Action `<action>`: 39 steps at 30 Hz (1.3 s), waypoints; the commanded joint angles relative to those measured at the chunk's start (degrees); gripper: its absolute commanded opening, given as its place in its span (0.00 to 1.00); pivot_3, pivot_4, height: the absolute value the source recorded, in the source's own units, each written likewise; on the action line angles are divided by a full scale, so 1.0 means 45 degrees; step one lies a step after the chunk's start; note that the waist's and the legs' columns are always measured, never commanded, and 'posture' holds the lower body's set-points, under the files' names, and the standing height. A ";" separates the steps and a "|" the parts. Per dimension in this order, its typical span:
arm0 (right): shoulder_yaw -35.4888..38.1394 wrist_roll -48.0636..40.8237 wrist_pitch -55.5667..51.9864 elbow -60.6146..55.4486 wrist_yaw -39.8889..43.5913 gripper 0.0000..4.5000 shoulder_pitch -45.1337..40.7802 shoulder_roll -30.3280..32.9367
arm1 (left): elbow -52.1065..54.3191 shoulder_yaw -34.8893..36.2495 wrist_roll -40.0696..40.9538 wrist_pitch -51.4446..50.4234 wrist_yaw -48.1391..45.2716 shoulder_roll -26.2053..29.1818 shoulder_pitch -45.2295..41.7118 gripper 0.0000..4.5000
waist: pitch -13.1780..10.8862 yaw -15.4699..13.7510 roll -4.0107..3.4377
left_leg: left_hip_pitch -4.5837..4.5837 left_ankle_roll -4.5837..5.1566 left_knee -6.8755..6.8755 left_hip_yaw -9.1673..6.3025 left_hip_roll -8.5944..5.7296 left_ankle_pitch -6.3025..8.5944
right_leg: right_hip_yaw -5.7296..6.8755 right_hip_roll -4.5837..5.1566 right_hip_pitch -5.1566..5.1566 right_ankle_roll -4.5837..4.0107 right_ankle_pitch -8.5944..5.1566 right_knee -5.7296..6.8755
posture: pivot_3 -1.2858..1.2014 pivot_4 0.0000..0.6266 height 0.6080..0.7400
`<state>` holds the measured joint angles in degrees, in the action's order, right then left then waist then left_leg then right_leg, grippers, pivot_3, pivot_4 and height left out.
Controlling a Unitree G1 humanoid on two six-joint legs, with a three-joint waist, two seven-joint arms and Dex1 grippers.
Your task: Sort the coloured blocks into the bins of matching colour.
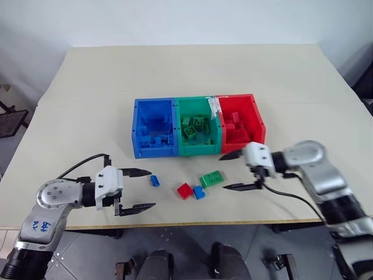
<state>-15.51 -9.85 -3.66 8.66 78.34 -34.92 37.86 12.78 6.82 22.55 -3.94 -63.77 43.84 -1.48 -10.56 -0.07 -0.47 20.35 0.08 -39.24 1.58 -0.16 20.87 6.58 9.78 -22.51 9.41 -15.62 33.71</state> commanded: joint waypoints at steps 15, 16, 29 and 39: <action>0.1304 -0.1424 -0.1921 -0.0187 -0.0870 0.33 -0.0557 -0.0859 | 0.1507 0.1319 0.0955 -0.0449 0.1962 -0.0872 0.0734 1.00 | 0.0000 0.0050 0.0000 | 0.0008 -0.0001 -0.0007 -0.0016 0.0005 0.0013 | 0.0024 -0.0001 0.0000 0.0001 0.0001 0.0009 | 0.52 0.24 1.00; 0.1557 -0.1682 -0.2466 -0.0414 -0.1178 0.33 -0.0669 -0.0981 | 0.1549 0.1406 0.1020 -0.0555 0.2091 -0.0938 0.0769 1.00 | 0.0000 0.0065 0.0000 | 0.0007 -0.0001 -0.0007 -0.0016 0.0006 0.0013 | 0.0025 -0.0001 0.0000 0.0001 0.0001 0.0012 | 0.52 0.24 1.00; 0.2245 -0.0460 -0.1990 0.4208 -0.4383 0.56 -0.4782 -0.3027 | 0.2210 0.2846 0.1496 -0.1681 0.3604 -0.1140 0.1832 1.00 | 0.0000 0.0184 0.0000 | 0.0008 -0.0013 0.0002 -0.0024 0.0010 0.0020 | 0.0027 -0.0009 -0.0016 0.0000 0.0001 0.0025 | 0.52 0.24 1.00; 0.3065 -0.1743 -0.0387 0.1925 -0.2038 0.99 -0.2639 -0.1900 | 0.2175 0.2775 0.1504 -0.1978 0.3377 -0.0905 0.1557 1.00 | 0.0000 0.0340 0.0000 | 0.0011 -0.0011 0.0008 -0.0027 0.0010 0.0023 | 0.0037 -0.0009 -0.0013 0.0000 0.0001 0.0018 | 0.52 0.24 1.00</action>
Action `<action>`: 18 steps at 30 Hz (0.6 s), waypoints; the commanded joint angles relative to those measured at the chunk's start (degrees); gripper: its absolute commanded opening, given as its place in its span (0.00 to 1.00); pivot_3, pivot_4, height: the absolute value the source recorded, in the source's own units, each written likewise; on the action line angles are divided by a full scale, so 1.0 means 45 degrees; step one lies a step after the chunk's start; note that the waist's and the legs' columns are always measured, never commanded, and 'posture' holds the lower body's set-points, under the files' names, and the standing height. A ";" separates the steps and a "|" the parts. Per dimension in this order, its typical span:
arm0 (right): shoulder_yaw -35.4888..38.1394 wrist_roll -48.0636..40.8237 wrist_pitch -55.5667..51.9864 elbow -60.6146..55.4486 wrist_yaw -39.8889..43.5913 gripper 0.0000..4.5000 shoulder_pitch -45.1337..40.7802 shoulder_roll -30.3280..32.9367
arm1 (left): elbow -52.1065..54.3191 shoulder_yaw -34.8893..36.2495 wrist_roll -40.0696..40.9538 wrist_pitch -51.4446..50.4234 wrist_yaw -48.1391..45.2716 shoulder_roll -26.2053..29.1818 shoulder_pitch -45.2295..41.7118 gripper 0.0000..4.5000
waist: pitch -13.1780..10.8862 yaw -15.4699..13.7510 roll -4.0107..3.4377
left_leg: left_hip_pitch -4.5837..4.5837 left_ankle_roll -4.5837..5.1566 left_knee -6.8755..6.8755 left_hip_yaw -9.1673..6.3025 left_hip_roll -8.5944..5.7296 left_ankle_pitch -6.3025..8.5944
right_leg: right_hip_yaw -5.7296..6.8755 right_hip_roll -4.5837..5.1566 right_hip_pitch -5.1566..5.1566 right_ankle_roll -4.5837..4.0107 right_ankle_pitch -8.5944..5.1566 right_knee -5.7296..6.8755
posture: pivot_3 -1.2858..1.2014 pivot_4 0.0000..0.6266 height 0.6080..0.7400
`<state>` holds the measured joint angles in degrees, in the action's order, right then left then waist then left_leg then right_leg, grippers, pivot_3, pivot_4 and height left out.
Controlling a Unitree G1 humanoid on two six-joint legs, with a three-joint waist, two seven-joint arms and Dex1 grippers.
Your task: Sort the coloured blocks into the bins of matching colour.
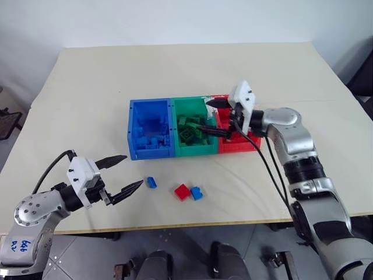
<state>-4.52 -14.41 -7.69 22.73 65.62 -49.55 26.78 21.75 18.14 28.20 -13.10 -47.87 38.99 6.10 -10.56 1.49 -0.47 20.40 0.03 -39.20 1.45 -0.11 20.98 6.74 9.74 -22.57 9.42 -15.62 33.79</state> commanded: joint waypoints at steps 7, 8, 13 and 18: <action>0.2459 -0.2765 -0.0372 -0.4860 0.2427 0.99 0.5396 0.3195 | -0.0822 0.0126 -0.0087 0.0427 -0.0890 0.0574 -0.0701 1.00 | 0.0000 -0.0206 0.0001 | -0.0001 0.0004 -0.0001 0.0009 0.0002 0.0002 | 0.0000 0.0000 0.0006 0.0000 0.0000 -0.0009 | 0.52 0.24 1.00; 0.2717 -0.2663 0.0023 -0.5165 0.2611 0.99 0.6220 0.3590 | -0.0932 0.0059 -0.0165 0.0608 -0.1084 0.0649 -0.0734 1.00 | 0.0000 -0.0287 0.0000 | -0.0001 0.0005 -0.0001 0.0015 0.0001 0.0003 | -0.0003 0.0000 0.0006 0.0000 0.0000 -0.0012 | 0.52 0.24 1.00; 0.4282 -0.2054 0.2010 -0.4749 0.3042 0.99 0.9175 0.5044 | -0.0998 -0.1211 -0.0459 0.1253 -0.2596 0.1016 -0.1169 1.00 | -0.0001 -0.0354 0.0002 | -0.0021 0.0023 -0.0003 0.0063 0.0001 0.0013 | -0.0034 0.0000 0.0018 0.0000 0.0000 -0.0030 | 0.52 0.24 1.00; 0.4500 -0.1453 0.3542 -0.4112 0.3501 0.99 1.0387 0.5912 | -0.0860 -0.2166 0.0029 0.0908 -0.3912 0.1390 -0.1689 1.00 | 0.0000 -0.0358 0.0001 | -0.0041 0.0033 -0.0012 0.0114 0.0004 0.0018 | -0.0076 0.0000 0.0019 -0.0001 0.0000 -0.0042 | 0.52 0.24 1.00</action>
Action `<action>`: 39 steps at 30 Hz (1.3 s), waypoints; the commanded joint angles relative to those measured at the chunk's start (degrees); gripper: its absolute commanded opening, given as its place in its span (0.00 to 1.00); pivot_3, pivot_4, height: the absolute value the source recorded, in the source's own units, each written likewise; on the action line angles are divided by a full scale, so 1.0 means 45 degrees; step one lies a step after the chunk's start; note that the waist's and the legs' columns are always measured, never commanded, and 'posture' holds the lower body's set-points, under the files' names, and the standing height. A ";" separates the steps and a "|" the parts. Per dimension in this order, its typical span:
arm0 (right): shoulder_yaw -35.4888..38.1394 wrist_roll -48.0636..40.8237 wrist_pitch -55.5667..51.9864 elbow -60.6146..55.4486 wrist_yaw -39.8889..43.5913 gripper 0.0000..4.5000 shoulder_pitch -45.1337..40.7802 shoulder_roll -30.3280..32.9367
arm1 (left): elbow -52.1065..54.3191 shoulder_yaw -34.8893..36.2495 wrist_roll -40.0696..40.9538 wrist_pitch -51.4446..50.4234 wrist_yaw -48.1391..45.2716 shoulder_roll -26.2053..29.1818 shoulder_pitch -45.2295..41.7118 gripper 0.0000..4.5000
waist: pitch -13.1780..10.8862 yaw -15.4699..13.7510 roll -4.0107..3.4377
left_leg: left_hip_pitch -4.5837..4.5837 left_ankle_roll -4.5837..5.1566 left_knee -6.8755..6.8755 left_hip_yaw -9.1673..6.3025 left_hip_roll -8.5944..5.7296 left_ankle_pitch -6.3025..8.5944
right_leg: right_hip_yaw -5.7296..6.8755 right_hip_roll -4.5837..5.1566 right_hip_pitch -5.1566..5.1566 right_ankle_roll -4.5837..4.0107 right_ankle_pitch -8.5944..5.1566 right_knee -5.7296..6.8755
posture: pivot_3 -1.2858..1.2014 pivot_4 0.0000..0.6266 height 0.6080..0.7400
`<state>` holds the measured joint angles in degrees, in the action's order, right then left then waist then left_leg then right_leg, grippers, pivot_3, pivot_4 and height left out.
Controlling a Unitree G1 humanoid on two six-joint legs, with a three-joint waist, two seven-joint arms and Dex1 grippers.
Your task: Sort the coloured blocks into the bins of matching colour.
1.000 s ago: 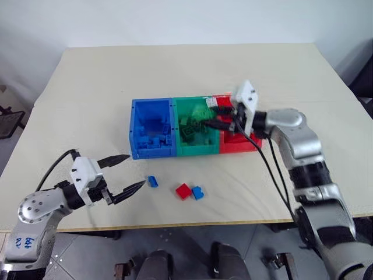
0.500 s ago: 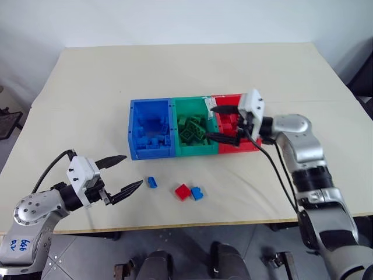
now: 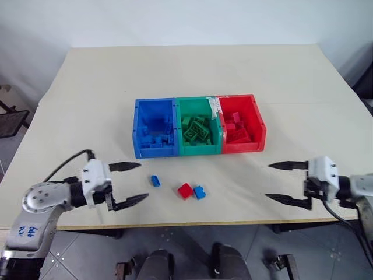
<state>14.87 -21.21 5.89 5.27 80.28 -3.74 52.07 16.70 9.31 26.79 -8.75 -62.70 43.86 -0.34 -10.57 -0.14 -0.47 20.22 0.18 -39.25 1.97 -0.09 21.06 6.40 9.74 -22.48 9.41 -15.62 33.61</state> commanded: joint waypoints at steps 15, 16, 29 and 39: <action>-0.7077 0.2061 -0.4695 -0.3838 -0.1124 0.99 -0.4726 -0.1670 | -0.0347 0.0369 -0.0319 0.1735 -0.1097 0.0474 0.0800 1.00 | 0.0000 -0.0038 -0.0001 | 0.0010 0.0000 -0.0013 -0.0003 0.0017 0.0026 | 0.0001 -0.0013 -0.0020 -0.0004 0.0002 0.0005 | 0.52 0.24 1.00; -0.7473 0.2399 -0.4645 -0.3619 -0.1237 0.99 -0.5005 -0.1965 | -0.0324 0.0502 -0.0348 0.1779 -0.1034 0.0486 0.1016 1.00 | 0.0000 -0.0017 -0.0001 | 0.0013 0.0001 -0.0014 -0.0002 0.0016 0.0028 | 0.0003 -0.0013 -0.0024 -0.0003 0.0002 0.0004 | 0.52 0.24 1.00; -0.8870 0.3665 -0.3158 -0.1207 -0.1673 0.64 -0.6322 -0.4303 | 0.0685 0.1324 -0.0246 0.1568 0.0080 0.0366 0.2615 1.00 | 0.0004 0.0073 0.0004 | 0.0003 -0.0001 -0.0020 -0.0003 0.0024 0.0032 | 0.0017 -0.0015 -0.0022 -0.0004 0.0002 0.0028 | 0.52 0.24 1.00; -0.7149 0.1322 -0.4002 -0.1723 -0.0899 0.33 -0.6566 -0.4217 | 0.1209 0.2131 0.0701 0.0467 0.2089 -0.0512 0.2284 1.00 | 0.0003 0.0071 0.0005 | 0.0005 0.0000 -0.0020 -0.0003 0.0026 0.0034 | 0.0017 -0.0015 -0.0024 -0.0004 0.0002 0.0026 | 0.52 0.24 1.00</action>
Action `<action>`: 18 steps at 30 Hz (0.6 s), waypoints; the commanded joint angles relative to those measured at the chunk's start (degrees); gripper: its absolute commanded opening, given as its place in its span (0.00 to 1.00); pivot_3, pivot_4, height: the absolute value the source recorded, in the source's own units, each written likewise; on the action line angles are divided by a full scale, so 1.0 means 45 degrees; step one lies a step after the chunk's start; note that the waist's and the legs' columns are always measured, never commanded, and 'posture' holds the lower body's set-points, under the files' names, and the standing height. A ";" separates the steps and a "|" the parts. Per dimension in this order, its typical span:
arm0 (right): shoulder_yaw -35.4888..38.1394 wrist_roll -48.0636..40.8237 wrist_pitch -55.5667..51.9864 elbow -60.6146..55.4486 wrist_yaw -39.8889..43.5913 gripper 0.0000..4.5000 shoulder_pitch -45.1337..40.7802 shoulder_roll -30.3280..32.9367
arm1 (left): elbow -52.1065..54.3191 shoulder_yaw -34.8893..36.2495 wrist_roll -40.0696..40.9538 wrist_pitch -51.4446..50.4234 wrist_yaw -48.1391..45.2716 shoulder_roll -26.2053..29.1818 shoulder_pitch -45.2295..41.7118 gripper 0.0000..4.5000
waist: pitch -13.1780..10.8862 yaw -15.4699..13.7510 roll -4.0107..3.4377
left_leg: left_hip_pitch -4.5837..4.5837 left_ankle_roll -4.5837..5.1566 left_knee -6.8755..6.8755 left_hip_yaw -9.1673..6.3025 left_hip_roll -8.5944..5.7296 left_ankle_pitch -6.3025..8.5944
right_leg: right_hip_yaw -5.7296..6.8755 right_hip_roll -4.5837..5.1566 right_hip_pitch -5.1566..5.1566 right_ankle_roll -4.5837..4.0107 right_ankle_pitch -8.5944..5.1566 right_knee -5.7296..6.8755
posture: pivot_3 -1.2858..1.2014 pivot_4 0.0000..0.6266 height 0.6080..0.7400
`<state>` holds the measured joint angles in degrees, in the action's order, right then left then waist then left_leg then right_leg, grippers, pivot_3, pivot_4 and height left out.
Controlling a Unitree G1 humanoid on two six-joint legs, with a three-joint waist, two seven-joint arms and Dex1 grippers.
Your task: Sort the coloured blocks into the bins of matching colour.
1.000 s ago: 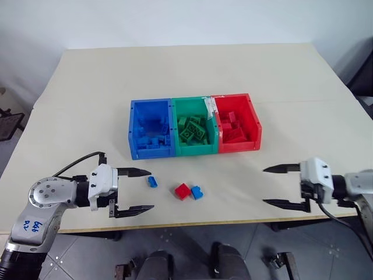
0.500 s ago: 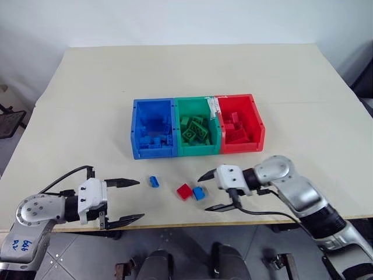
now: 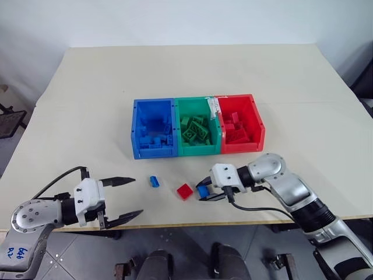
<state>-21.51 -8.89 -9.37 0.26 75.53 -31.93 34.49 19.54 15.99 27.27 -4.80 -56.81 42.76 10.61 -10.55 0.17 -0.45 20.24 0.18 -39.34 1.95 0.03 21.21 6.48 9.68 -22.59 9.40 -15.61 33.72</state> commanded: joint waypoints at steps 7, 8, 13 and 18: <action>0.2134 -0.2194 -0.2728 0.1397 -0.3480 0.33 -0.4370 -0.4026 | 0.0662 0.1701 0.0506 -0.0606 0.2147 -0.1133 0.0441 1.00 | 0.0000 0.0454 -0.0006 | -0.0010 -0.0018 0.0002 0.0004 0.0020 0.0002 | -0.0003 -0.0013 -0.0027 -0.0005 0.0000 0.0043 | 0.52 0.24 1.00; 0.2102 -0.1680 -0.2395 0.2272 -0.4211 0.33 -0.4971 -0.4550 | 0.0590 0.1834 0.0507 -0.0584 0.2251 -0.1191 0.0517 1.00 | 0.0001 0.0465 -0.0006 | -0.0009 -0.0027 0.0008 0.0005 0.0024 -0.0001 | -0.0004 -0.0016 -0.0042 -0.0013 -0.0003 0.0054 | 0.52 0.24 1.00; 0.2088 -0.0537 -0.0624 0.5428 -0.5571 0.33 -0.6742 -0.6077 | 0.0434 0.2065 0.0412 -0.0502 0.2446 -0.1359 0.0725 1.00 | 0.0019 0.0359 0.0019 | -0.0002 -0.0036 0.0023 -0.0024 0.0021 0.0017 | 0.0035 -0.0020 -0.0049 -0.0021 -0.0006 0.0073 | 0.52 0.24 1.00; 0.2374 -0.0475 -0.0216 0.7216 -0.5674 0.62 -0.7375 -0.6703 | 0.0625 0.1971 0.0364 -0.0465 0.2455 -0.1414 0.1003 1.00 | 0.0018 0.0496 0.0018 | 0.0006 -0.0022 0.0027 -0.0019 0.0021 0.0040 | 0.0056 -0.0020 -0.0047 -0.0020 -0.0006 0.0053 | 0.52 0.24 1.00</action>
<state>-12.38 -10.88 -12.38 32.51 49.99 -63.77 4.75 20.60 24.11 28.87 -7.53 -45.87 36.71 14.28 -10.47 2.40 -0.36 20.25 0.07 -39.21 1.87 0.14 21.40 6.79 9.59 -22.80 9.31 -15.64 33.96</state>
